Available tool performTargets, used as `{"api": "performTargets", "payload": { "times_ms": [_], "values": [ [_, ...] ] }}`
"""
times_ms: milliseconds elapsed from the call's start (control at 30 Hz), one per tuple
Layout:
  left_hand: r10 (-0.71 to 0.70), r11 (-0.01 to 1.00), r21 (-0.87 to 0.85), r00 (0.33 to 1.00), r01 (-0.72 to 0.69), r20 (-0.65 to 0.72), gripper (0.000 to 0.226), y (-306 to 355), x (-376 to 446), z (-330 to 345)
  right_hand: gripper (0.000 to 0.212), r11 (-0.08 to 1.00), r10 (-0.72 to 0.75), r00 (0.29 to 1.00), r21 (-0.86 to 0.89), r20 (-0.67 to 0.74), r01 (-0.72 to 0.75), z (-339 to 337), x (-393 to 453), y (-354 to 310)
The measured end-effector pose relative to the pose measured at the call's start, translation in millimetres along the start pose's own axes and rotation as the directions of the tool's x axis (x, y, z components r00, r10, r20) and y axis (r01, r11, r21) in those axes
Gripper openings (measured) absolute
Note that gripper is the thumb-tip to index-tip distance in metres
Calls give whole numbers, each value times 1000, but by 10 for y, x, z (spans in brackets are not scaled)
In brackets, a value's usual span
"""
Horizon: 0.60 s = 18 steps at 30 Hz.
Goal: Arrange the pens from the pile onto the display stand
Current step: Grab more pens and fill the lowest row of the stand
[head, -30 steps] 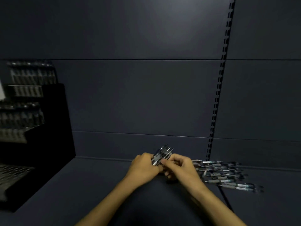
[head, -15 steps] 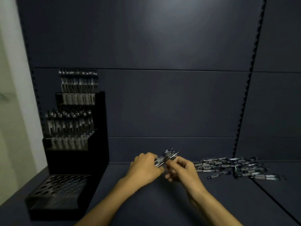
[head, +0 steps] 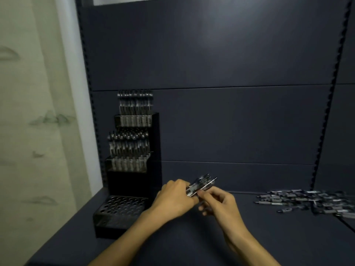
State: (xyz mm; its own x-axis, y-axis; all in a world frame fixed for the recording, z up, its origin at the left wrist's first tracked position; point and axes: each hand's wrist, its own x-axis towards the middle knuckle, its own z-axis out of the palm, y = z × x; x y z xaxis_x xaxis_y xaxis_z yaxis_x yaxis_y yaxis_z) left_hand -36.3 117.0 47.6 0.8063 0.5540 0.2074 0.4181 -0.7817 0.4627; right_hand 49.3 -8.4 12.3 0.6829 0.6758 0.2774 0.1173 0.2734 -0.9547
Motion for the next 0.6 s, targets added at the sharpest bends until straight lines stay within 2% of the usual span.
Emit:
{"api": "performTargets", "payload": {
  "times_ms": [267, 400, 600],
  "values": [
    [103, 992, -65, 990, -110, -98, 22, -809, -274, -621, 15, 990, -144, 984, -15, -105, 143, 1116, -106, -53],
    [116, 988, -89, 990, -123, -84, 29, -1330, -353, -948, 21, 991, -95, 971, 66, -218, 112, 1683, -20, -9],
    [132, 984, -112, 987, -142, -89, 30, -1811, -284, -1192, 12, 993, -8, 977, 117, -212, 33, 2168, 20, -39]
  ]
}}
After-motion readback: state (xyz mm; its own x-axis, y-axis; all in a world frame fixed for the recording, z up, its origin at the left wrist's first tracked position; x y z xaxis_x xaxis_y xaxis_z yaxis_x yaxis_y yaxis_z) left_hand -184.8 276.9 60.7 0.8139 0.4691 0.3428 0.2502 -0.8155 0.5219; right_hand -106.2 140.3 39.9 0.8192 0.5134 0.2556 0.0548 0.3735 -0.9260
